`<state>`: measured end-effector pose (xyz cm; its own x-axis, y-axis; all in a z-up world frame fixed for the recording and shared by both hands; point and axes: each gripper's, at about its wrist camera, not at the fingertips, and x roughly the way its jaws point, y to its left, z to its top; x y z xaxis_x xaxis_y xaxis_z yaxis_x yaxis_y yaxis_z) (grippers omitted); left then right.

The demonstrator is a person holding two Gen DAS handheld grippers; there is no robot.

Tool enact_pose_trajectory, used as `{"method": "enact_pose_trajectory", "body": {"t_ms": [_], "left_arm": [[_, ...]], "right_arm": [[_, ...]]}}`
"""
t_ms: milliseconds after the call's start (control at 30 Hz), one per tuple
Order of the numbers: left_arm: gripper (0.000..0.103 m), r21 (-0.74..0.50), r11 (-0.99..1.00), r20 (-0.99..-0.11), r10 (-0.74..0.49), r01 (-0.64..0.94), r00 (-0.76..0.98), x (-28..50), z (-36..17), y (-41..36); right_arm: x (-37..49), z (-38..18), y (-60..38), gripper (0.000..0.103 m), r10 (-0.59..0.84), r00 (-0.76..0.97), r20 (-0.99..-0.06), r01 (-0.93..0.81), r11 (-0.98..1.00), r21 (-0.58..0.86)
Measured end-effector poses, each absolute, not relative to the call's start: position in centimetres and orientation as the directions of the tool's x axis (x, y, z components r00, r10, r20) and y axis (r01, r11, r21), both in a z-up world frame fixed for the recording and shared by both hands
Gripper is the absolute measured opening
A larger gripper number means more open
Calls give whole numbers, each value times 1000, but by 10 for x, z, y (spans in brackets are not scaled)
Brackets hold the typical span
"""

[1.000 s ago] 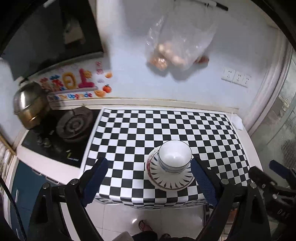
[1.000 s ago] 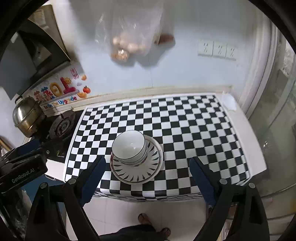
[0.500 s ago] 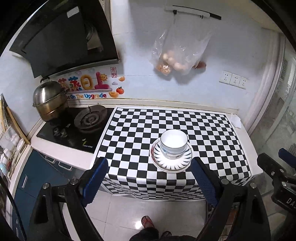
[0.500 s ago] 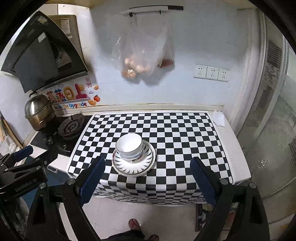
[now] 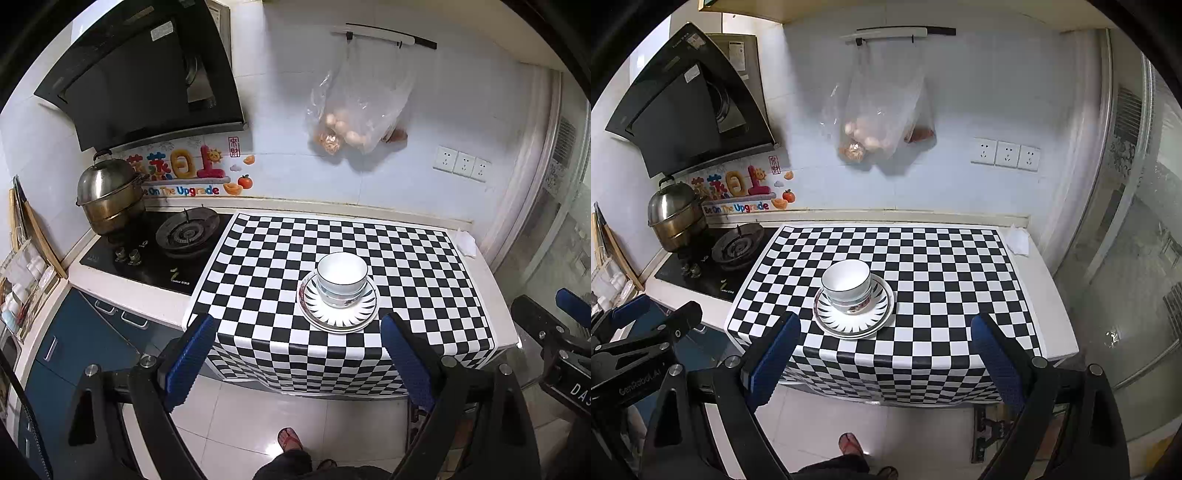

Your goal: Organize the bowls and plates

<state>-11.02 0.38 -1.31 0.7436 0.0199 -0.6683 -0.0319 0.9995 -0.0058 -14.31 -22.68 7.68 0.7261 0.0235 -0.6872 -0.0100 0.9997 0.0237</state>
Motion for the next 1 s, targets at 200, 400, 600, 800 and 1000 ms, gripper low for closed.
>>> {"method": "enact_pose_trajectory", "body": {"t_ms": [200,400,600,800,1000], "left_arm": [[91,-1,1000,-657,22,-31,753,-115,-9,4],[91,4,999,-654,27,-32,756,-117,-8,4],[91,5,999,-653,30,-35,757,-118,-8,3],[91,8,999,-646,34,-37,763,-119,-6,7],[91,10,999,-644,31,-31,765,-121,-4,12]], "right_arm": [[-148,80,-228,96,18,732,-681,-7,1000,18],[-147,81,-227,96,19,729,-684,-9,1000,17],[-148,81,-230,96,17,728,-686,-7,1000,18],[-147,80,-230,96,19,729,-685,-9,1000,19],[-148,81,-229,96,15,731,-682,-6,1000,16]]}}
